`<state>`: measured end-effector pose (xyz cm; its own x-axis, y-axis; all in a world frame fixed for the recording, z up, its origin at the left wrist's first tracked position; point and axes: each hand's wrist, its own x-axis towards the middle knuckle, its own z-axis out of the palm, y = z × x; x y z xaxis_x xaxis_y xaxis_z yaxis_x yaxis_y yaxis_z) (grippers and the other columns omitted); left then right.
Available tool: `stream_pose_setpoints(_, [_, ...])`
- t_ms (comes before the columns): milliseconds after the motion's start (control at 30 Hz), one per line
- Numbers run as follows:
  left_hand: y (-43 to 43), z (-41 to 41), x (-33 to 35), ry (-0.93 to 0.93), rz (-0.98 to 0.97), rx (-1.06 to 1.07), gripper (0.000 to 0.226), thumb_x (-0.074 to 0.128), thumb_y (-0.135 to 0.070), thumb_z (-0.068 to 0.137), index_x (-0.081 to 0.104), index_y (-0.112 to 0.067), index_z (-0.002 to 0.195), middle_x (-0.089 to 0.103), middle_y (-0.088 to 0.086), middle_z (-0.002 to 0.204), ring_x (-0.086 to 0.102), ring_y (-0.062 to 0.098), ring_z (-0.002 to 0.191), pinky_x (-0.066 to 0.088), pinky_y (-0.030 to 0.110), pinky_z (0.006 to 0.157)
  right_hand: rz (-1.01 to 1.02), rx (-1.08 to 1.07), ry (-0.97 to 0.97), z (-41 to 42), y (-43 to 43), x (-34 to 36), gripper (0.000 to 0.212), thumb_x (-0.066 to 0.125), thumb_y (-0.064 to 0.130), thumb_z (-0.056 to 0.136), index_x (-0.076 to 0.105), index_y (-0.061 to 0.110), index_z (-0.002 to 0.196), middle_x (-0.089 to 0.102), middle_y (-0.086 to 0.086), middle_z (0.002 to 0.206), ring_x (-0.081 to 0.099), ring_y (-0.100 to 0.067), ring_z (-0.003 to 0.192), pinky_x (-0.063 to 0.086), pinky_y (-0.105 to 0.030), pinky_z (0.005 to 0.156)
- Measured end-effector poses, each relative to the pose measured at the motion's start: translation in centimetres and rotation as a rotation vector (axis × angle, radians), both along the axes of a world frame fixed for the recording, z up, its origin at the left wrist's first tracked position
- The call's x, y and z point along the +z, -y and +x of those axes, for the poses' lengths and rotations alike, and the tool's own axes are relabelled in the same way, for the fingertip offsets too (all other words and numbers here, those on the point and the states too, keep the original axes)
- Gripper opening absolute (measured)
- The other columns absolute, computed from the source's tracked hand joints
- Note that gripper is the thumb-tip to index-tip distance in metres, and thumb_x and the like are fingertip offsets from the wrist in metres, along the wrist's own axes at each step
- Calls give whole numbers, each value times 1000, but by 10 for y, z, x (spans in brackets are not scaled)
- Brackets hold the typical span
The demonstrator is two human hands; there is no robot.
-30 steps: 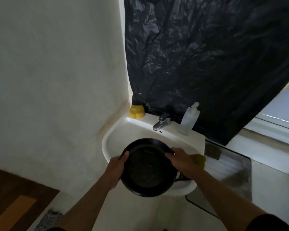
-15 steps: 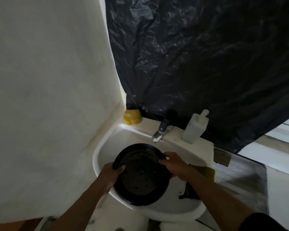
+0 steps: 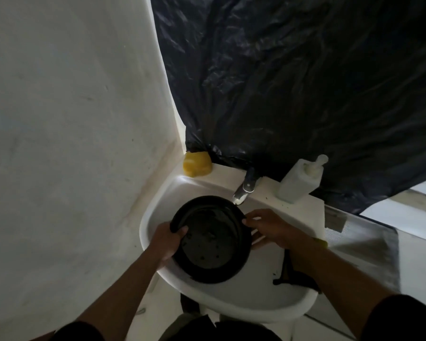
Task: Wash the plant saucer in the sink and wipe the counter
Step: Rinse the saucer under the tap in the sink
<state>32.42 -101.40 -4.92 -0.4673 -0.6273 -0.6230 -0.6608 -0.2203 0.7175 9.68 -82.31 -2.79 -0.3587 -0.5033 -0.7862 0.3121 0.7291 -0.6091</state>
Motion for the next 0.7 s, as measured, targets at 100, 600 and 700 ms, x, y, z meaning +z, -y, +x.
stream_pose_setpoints(100, [11,-8,5,12,-55,-48,20,68,-22,99,75,-11,114,77,8,103,72,28,97,57,49,96,2,-75,-9,-3,1,5,22,61,25,99,67,8,112,72,-25,102,73,-36,78,63,-50,74])
stream_pose_setpoints(600, [27,-31,23,96,-438,-239,28,70,-30,96,68,-16,121,70,4,107,66,31,106,52,41,89,-237,-557,-302,6,40,44,58,43,61,100,66,7,96,70,-18,72,69,-34,58,62,-49,58])
stream_pose_setpoints(700, [28,-36,23,105,-512,-301,25,66,-31,98,66,-17,119,67,1,102,66,29,105,47,35,85,-241,-512,-320,7,49,51,59,48,61,98,67,5,99,72,-15,69,71,-32,60,62,-47,57])
